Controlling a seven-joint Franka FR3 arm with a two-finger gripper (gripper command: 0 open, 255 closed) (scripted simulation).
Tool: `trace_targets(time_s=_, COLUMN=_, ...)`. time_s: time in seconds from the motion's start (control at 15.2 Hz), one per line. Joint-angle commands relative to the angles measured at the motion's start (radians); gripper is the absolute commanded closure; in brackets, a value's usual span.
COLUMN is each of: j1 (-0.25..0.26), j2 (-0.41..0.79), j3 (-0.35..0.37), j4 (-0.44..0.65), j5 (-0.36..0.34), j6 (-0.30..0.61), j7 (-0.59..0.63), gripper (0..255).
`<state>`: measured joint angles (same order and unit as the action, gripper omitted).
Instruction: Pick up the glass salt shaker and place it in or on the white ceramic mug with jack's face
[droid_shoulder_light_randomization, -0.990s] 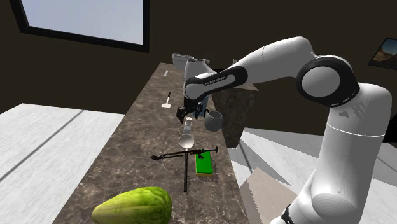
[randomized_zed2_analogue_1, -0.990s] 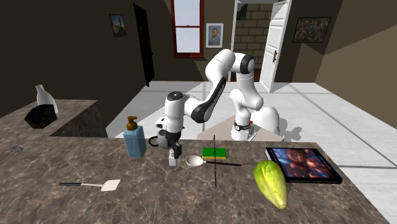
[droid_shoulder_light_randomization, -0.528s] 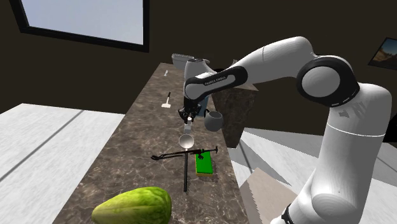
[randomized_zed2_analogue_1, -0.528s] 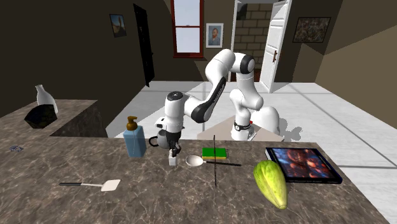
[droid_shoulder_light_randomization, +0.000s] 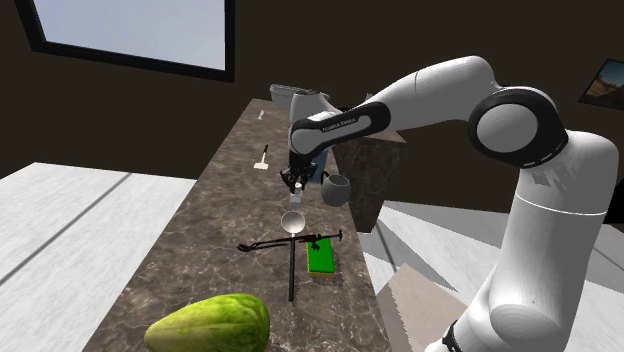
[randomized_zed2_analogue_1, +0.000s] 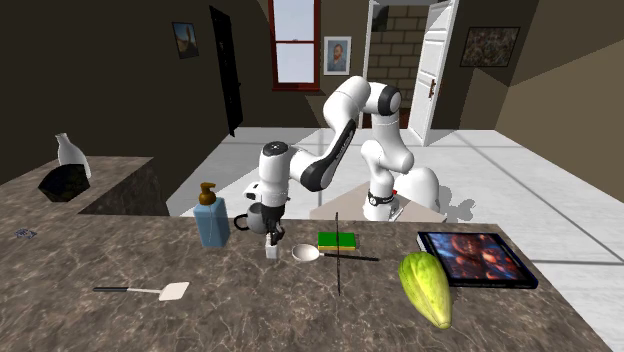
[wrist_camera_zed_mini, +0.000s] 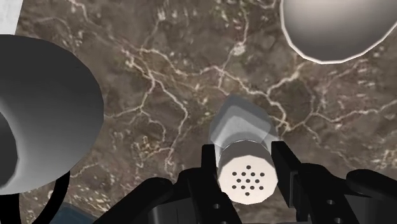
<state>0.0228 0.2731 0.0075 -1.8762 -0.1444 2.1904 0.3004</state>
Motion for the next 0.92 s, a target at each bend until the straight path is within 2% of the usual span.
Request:
trace_targets(time_s=0.0, j1=-0.001, j2=-0.008, j3=0.0, j4=0.012, j5=0.002, j6=-0.02, j7=-0.004, gripper=255)
trace_targets(time_s=0.86, j1=0.0, j2=-0.065, j3=0.003, j4=0.113, j5=0.014, j6=-0.177, j7=-0.025, gripper=255)
